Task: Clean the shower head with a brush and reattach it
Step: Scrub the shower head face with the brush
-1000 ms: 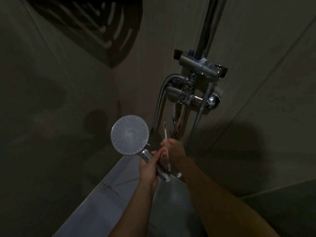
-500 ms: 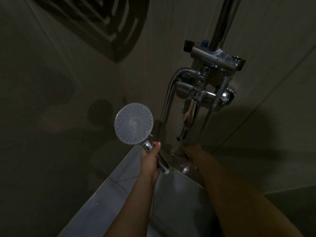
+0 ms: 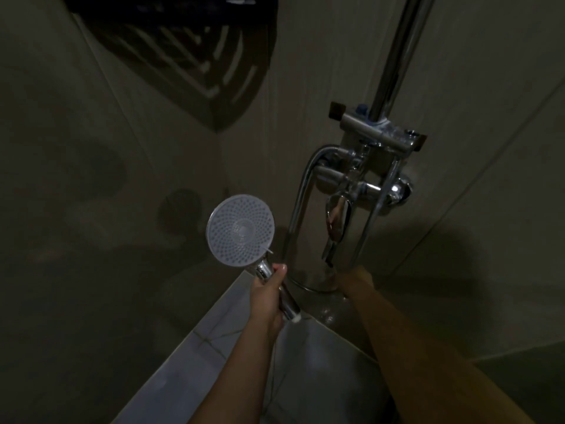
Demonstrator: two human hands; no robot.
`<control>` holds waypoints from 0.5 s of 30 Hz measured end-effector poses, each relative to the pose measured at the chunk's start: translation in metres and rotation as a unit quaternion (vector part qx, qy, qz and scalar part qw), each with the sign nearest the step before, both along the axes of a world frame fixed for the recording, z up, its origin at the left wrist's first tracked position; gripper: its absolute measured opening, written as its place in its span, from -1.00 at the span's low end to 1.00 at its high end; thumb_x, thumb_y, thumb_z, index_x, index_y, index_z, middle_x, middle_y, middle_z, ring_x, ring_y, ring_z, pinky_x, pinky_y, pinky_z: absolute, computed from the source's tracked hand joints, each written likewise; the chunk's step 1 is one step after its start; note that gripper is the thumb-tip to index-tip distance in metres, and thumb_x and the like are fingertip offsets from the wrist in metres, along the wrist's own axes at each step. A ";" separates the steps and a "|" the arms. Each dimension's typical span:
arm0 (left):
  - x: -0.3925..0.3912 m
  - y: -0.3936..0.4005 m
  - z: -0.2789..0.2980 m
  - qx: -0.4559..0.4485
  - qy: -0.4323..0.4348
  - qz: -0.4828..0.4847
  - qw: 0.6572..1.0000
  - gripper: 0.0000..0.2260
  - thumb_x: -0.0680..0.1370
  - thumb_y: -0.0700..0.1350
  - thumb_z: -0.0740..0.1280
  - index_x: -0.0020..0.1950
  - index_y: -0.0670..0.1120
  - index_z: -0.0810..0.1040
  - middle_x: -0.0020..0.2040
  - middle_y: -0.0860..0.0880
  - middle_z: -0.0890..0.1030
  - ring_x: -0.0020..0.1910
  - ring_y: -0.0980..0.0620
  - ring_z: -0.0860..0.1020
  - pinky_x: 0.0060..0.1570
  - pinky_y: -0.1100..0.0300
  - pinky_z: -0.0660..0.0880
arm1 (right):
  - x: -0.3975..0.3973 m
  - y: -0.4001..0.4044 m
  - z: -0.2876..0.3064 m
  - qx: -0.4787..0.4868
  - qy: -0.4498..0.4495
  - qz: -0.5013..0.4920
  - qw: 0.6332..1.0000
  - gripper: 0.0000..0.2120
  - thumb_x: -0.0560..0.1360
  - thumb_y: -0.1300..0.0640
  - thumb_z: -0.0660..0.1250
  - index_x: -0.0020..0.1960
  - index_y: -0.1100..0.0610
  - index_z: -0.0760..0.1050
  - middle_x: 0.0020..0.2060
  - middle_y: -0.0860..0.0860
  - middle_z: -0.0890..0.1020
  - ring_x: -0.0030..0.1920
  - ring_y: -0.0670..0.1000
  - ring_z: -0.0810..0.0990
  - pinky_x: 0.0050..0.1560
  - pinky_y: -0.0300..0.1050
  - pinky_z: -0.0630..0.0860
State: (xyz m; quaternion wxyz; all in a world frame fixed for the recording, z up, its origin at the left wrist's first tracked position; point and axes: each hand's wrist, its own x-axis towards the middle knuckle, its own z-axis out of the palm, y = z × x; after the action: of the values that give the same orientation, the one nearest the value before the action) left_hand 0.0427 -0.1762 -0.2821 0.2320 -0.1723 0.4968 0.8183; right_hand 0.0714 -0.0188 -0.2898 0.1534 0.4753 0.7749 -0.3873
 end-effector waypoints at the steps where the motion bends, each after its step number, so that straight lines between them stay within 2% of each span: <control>1: -0.002 -0.002 0.004 0.000 0.005 0.002 1.000 -0.82 0.53 -0.33 0.27 -0.21 -0.08 0.43 -0.53 0.11 0.57 -0.53 0.22 0.55 -0.50 0.37 0.49 | 0.000 -0.002 0.005 0.002 0.005 0.023 1.000 -0.61 0.53 0.09 0.27 0.26 0.31 0.45 0.23 0.20 0.55 0.22 0.18 0.54 0.17 -0.04 0.49; 4: -0.010 -0.009 0.020 0.007 0.012 0.011 1.000 -0.82 0.53 -0.31 0.28 -0.19 -0.06 0.43 -0.51 0.12 0.57 -0.51 0.22 0.56 -0.47 0.35 0.51 | -0.012 -0.016 0.039 0.013 -0.042 0.133 0.990 -0.64 0.59 0.17 0.14 0.31 0.30 0.42 0.28 0.21 0.50 0.26 0.18 0.49 0.24 -0.05 0.45; 6: -0.017 -0.015 0.031 0.011 0.012 0.021 1.000 -0.81 0.53 -0.30 0.28 -0.21 -0.04 0.43 -0.42 0.07 0.58 -0.42 0.14 0.57 -0.40 0.27 0.53 | -0.021 -0.024 0.059 -0.001 -0.077 0.172 0.982 -0.66 0.55 0.24 0.18 0.29 0.34 0.42 0.18 0.22 0.55 0.17 0.16 0.55 0.07 -0.09 0.49; 7: -0.020 -0.016 0.035 0.012 0.014 0.025 1.000 -0.81 0.52 -0.29 0.29 -0.21 -0.04 0.43 -0.35 0.02 0.55 -0.35 0.09 0.55 -0.35 0.23 0.52 | -0.026 -0.023 0.062 0.005 -0.081 0.222 0.972 -0.67 0.52 0.28 0.22 0.26 0.35 0.45 0.01 0.21 0.60 0.00 0.12 0.60 -0.08 -0.12 0.53; 8: -0.024 -0.018 0.039 0.012 0.018 0.029 0.999 -0.82 0.52 -0.29 0.30 -0.21 -0.03 0.43 -0.29 -0.01 0.51 -0.31 0.06 0.52 -0.33 0.22 0.51 | -0.028 -0.026 0.070 0.002 -0.063 0.245 0.967 -0.68 0.48 0.30 0.25 0.22 0.36 0.48 -0.20 0.15 0.58 -0.21 0.05 0.58 -0.26 -0.17 0.51; 9: -0.026 -0.020 0.044 0.013 0.023 0.033 0.999 -0.82 0.52 -0.29 0.30 -0.21 -0.04 0.43 -0.27 -0.03 0.48 -0.29 0.05 0.49 -0.33 0.22 0.50 | -0.034 -0.027 0.077 -0.008 -0.030 0.228 0.973 -0.73 0.46 0.30 0.26 0.14 0.34 0.52 -0.34 0.07 0.51 -0.35 -0.01 0.50 -0.37 -0.21 0.44; 10: -0.028 -0.021 0.049 0.016 0.027 0.035 0.999 -0.82 0.52 -0.29 0.29 -0.21 -0.04 0.43 -0.26 -0.03 0.46 -0.28 0.05 0.47 -0.33 0.22 0.49 | -0.039 -0.028 0.082 -0.001 -0.011 0.218 0.976 -0.82 0.46 0.29 0.26 0.02 0.29 0.55 -0.39 0.03 0.46 -0.39 -0.03 0.45 -0.39 -0.23 0.40; 11: -0.030 -0.022 0.054 0.020 0.030 0.036 0.999 -0.82 0.52 -0.29 0.29 -0.21 -0.04 0.43 -0.25 -0.03 0.46 -0.28 0.05 0.47 -0.33 0.21 0.48 | -0.045 -0.027 0.087 0.019 0.003 0.224 0.974 -0.91 0.46 0.27 0.25 -0.11 0.24 0.53 -0.40 0.01 0.44 -0.38 -0.02 0.45 -0.37 -0.22 0.40; 13: -0.032 -0.025 0.061 0.020 0.036 0.032 0.999 -0.82 0.52 -0.29 0.29 -0.21 -0.04 0.43 -0.25 -0.03 0.47 -0.27 0.05 0.48 -0.30 0.21 0.46 | -0.053 -0.025 0.098 0.047 0.020 0.221 0.974 -0.83 0.48 0.25 0.24 -0.30 0.18 0.41 -0.41 0.01 0.44 -0.39 -0.02 0.45 -0.38 -0.22 0.41; 15: -0.034 -0.028 0.066 0.014 0.038 0.030 0.999 -0.82 0.52 -0.29 0.30 -0.21 -0.03 0.43 -0.23 -0.02 0.49 -0.24 0.05 0.49 -0.26 0.19 0.45 | -0.056 -0.020 0.095 0.057 0.019 0.227 0.972 -0.78 0.49 0.24 0.23 -0.33 0.15 0.36 -0.38 0.02 0.43 -0.39 -0.04 0.43 -0.42 -0.27 0.36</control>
State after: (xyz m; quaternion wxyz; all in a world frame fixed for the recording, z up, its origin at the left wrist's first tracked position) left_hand 0.0085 -0.2039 -0.2163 0.1907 -0.1533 0.4886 0.8375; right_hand 0.0151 -0.0388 -0.1944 0.1952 0.2871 0.8862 -0.3069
